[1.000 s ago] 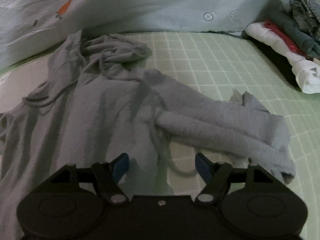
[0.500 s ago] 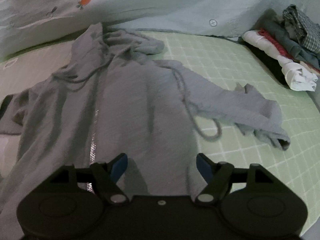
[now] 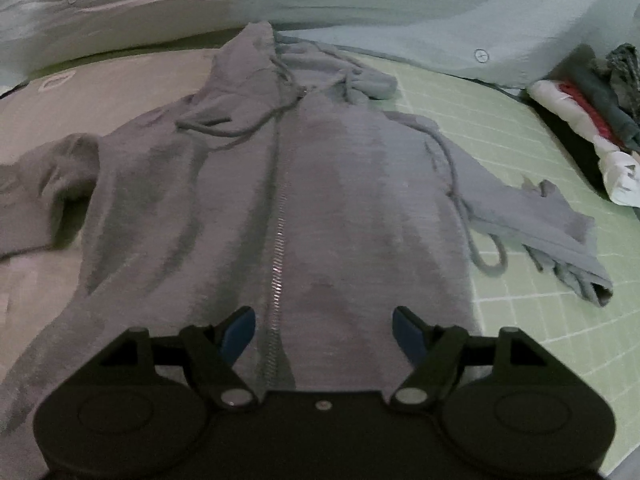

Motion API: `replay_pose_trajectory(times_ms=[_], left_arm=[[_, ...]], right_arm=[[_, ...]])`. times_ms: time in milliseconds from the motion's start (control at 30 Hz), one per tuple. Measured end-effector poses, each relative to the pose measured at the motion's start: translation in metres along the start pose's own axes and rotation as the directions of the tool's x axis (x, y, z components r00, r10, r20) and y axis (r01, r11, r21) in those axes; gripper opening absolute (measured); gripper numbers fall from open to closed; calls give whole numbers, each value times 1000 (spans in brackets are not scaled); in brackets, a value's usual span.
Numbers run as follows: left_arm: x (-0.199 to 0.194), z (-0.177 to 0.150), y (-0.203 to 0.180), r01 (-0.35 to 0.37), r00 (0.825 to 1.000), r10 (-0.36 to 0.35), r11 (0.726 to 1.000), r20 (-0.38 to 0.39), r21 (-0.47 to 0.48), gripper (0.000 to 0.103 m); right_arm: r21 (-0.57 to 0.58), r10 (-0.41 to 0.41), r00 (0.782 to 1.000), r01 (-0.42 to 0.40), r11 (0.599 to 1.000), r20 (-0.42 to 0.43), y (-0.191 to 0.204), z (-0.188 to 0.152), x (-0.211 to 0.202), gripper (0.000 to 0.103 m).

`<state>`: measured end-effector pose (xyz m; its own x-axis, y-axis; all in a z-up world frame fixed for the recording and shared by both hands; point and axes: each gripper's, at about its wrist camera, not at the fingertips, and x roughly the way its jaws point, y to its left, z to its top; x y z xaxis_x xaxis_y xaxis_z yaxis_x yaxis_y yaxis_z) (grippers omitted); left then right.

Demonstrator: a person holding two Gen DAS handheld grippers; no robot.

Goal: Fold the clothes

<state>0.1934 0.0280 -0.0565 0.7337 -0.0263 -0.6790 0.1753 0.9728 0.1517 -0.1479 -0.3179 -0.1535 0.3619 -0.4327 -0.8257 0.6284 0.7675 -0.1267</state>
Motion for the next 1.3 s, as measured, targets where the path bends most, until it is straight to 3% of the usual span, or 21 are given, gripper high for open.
replay_pose_trajectory(times_ms=[67,167,200,267,300,433,567,667,800,833,867,933,1033,1100,1233,1300], left_arm=[[11,13,10,-53,999,53,998,12,-32,6],[41,13,25,-106,992,100,990,-72,-93,11],[46,9,33,-101,992,90,985,-87,-140,12],[54,0,47,-103,990,78,971,-120,-216,34],[58,-7,53,-110,986,76,964,-146,-244,38],[80,-33,55,-111,970,48,960,-240,-256,44],[96,-51,46,-56,963,-34,946,-269,-320,50],[107,-59,38,-33,957,-69,940,-282,-341,51],[126,-58,30,-61,957,-41,939,-286,-339,49],[126,-58,29,-72,961,-26,938,-275,-339,39],[126,-59,28,-82,964,-11,937,-264,-340,15],[126,-56,29,-72,967,-15,940,-253,-333,10],[119,-52,40,-92,974,12,931,-225,-352,8],[111,-51,53,-144,973,66,922,-219,-360,8],[93,-59,87,-198,959,76,868,-272,-456,8],[90,-70,92,-207,951,63,858,-304,-469,8]], right_arm=[[7,3,1000,-3,1000,-1,3,3,3,76],[9,1,1000,-1,1000,-3,7,8,8,76],[8,-1,1000,1,1000,-2,8,10,8,76],[9,-4,1000,4,1000,-6,9,11,10,76],[11,-6,1000,7,1000,-13,9,12,12,76],[0,-18,999,18,1000,-45,14,13,18,77],[-21,-31,997,29,999,-72,21,16,22,77],[-23,-43,995,41,999,-87,24,18,25,78],[-34,-63,993,60,998,-97,27,20,26,79],[-39,-67,993,64,997,-96,29,20,26,80],[-43,-70,993,66,997,-95,29,20,25,80],[-45,-75,993,71,996,-91,31,18,24,80],[-41,-77,993,74,996,-87,32,16,21,80],[-32,-75,994,72,997,-80,29,15,19,80],[-11,-67,995,67,998,-70,22,11,15,80],[12,-53,997,54,998,-62,18,9,14,80]])
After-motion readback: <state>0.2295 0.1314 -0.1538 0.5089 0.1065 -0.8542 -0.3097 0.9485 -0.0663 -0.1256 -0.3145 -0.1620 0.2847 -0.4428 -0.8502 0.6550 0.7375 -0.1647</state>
